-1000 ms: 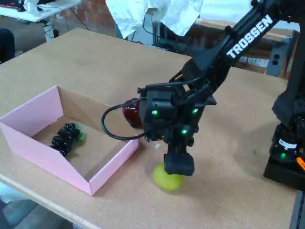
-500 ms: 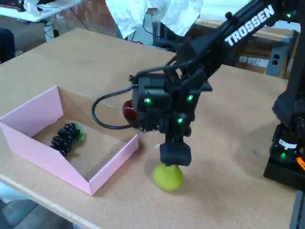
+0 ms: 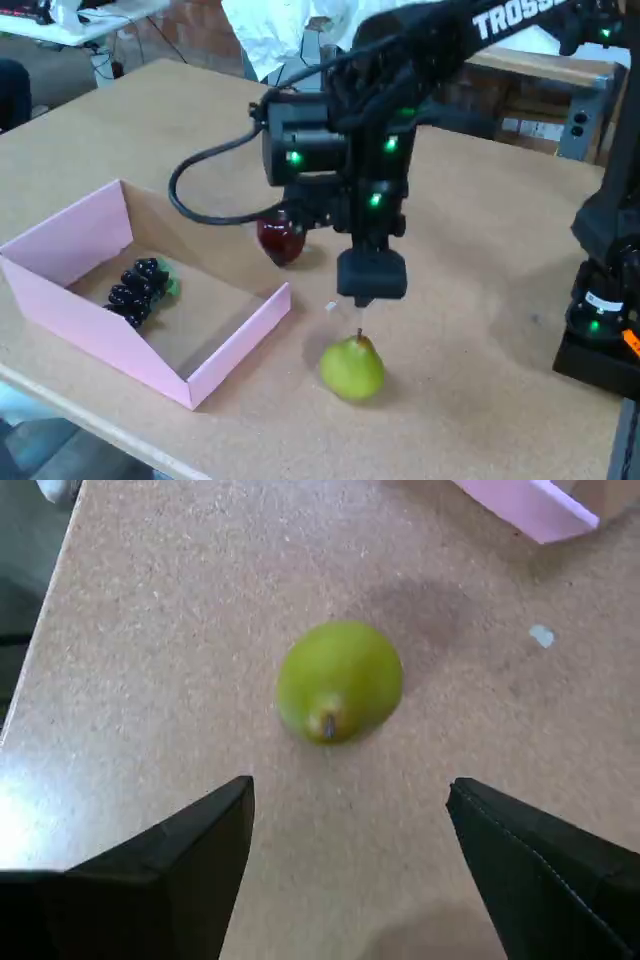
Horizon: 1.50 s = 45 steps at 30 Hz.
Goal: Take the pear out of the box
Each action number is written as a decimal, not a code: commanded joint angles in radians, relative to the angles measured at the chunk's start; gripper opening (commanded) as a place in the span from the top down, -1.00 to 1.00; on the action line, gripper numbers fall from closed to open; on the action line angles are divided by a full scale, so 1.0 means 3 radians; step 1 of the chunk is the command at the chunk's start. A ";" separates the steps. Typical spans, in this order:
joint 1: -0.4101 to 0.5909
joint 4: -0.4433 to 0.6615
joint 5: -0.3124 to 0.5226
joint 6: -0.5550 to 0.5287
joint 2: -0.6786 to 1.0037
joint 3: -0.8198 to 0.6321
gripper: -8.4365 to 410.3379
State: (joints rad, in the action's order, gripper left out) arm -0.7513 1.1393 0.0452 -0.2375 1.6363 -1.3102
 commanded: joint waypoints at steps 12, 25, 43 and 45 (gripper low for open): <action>-0.0062 0.0341 -0.0006 -0.0084 -0.0318 -0.0145 0.57; -0.0079 0.0535 -0.0004 -0.0132 -0.0395 -0.0145 0.96; -0.0078 0.0482 -0.0008 -0.0131 -0.0395 -0.0145 0.96; -0.0078 0.0477 -0.0008 -0.0131 -0.0395 -0.0145 0.96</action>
State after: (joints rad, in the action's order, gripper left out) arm -0.7742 1.2816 0.0448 -0.2718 1.5185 -1.3521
